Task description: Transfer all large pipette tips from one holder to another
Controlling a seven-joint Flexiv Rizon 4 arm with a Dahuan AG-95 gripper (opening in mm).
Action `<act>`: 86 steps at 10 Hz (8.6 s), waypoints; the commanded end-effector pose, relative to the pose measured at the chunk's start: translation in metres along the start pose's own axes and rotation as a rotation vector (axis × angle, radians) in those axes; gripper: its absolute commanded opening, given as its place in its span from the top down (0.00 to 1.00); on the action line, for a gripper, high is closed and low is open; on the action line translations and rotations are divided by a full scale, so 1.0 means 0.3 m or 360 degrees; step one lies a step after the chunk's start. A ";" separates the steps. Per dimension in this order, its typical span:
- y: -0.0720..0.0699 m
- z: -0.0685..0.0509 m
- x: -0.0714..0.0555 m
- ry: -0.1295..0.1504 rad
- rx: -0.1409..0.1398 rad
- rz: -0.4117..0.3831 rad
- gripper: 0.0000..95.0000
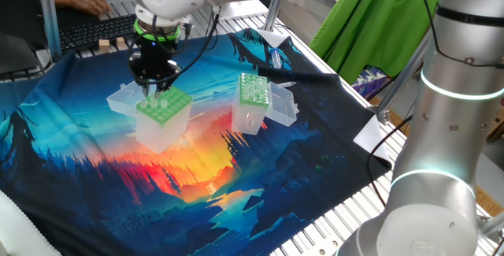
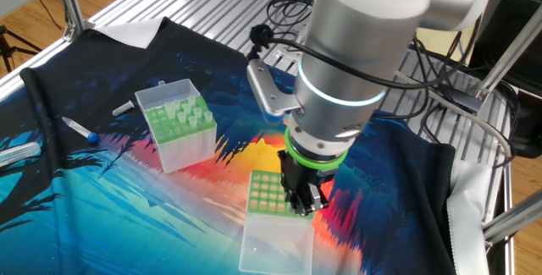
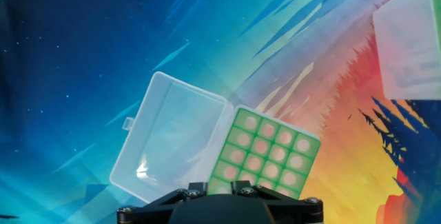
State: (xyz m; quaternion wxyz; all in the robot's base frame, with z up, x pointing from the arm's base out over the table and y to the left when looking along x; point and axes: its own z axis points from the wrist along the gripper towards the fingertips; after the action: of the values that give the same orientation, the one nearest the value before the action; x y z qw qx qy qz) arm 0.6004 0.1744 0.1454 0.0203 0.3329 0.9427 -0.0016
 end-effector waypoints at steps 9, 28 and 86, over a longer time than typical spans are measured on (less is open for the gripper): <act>-0.021 -0.065 0.000 0.0013 0.0006 -0.0081 1.00; -0.059 -0.459 -0.102 0.0104 -0.0069 -0.0148 1.00; -0.642 -0.476 -0.509 0.0133 -0.0069 -0.0810 1.00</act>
State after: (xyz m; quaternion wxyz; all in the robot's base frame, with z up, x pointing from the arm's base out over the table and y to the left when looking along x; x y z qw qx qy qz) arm 0.5907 -0.0700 0.2916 -0.0101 0.0831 0.9961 0.0268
